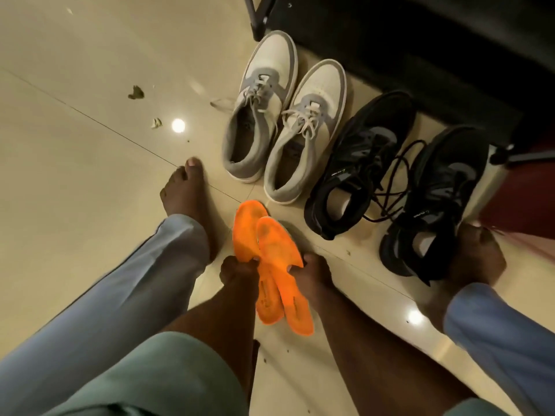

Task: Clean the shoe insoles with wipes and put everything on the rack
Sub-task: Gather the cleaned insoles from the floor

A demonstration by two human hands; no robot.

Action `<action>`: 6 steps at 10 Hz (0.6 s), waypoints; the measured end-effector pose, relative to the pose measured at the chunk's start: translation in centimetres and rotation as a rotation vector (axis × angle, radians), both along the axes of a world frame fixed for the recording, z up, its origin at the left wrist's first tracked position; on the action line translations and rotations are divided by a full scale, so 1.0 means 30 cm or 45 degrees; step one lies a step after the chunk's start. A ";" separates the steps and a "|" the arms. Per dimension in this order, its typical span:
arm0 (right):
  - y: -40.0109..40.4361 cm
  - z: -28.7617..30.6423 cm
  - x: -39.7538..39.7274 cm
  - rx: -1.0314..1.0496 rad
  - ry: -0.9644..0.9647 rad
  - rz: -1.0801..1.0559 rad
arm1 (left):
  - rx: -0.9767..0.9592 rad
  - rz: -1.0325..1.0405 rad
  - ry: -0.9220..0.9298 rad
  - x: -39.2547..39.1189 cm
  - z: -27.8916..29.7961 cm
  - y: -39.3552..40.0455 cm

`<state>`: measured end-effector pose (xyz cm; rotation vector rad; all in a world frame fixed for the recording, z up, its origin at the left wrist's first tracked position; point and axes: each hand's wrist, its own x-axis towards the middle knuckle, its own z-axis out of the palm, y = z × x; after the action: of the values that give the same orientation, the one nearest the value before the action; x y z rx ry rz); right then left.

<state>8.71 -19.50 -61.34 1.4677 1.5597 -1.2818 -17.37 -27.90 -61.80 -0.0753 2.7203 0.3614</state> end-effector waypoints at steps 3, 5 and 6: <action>0.189 0.563 0.090 0.189 0.469 -0.456 | 0.258 0.112 -0.289 0.047 0.249 -0.005; 0.306 1.042 0.174 0.328 0.728 -0.645 | 0.794 0.392 -0.540 0.568 1.155 0.186; 0.309 1.211 0.203 0.343 0.828 -0.747 | 0.918 0.450 -0.495 0.749 1.269 0.193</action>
<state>14.79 -10.24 -25.01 1.8850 1.8168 -2.1156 5.09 -22.10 -23.74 -0.3782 2.0482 1.2545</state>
